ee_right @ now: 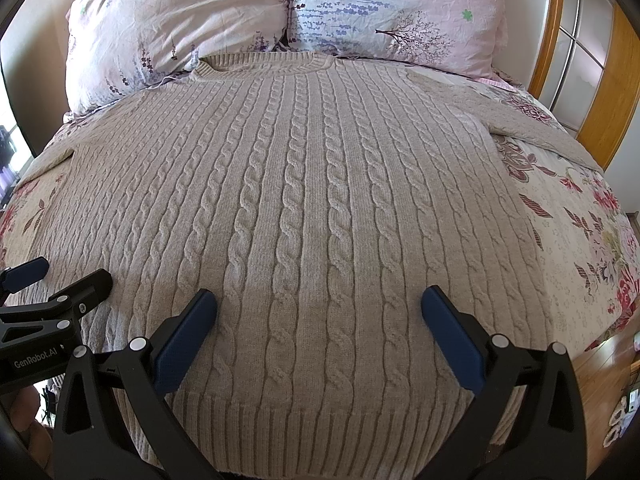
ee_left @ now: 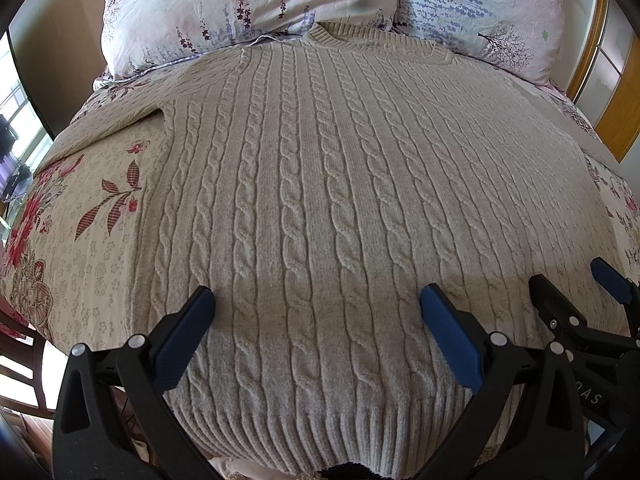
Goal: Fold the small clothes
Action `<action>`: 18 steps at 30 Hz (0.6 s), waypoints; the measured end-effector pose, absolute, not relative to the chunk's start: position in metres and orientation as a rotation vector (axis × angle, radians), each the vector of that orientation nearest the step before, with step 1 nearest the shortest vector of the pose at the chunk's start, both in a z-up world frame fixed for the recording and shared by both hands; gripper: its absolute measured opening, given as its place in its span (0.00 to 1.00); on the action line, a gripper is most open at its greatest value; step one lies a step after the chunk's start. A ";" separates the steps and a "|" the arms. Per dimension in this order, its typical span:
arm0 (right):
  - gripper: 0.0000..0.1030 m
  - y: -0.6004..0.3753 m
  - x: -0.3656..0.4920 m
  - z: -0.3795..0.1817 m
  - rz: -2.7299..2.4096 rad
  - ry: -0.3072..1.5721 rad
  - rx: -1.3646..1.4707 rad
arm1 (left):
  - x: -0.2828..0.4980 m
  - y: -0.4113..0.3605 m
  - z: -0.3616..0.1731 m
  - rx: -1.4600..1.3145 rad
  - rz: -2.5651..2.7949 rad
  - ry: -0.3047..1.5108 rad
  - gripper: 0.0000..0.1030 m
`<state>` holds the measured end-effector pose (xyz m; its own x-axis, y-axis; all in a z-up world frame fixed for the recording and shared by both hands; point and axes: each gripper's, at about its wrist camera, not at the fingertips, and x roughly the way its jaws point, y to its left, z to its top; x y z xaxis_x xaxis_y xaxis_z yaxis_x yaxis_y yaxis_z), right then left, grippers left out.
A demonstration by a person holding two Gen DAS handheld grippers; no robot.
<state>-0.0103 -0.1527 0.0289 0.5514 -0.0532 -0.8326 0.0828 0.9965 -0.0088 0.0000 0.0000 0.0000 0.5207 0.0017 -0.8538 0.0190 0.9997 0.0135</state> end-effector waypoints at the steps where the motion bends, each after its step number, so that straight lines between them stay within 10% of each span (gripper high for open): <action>1: 0.99 -0.153 -0.010 0.029 -0.080 0.984 0.033 | 0.000 0.000 0.000 0.022 -0.010 1.024 0.98; 18: 0.99 -0.154 -0.010 0.028 0.040 0.936 -0.018 | 0.013 0.001 0.001 0.047 -0.042 1.080 0.98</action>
<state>-0.0096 -0.1537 0.0285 0.5922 0.0262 -0.8054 -0.0419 0.9991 0.0017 0.0126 0.0014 0.0007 0.4709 -0.0111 -0.8821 0.0575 0.9982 0.0182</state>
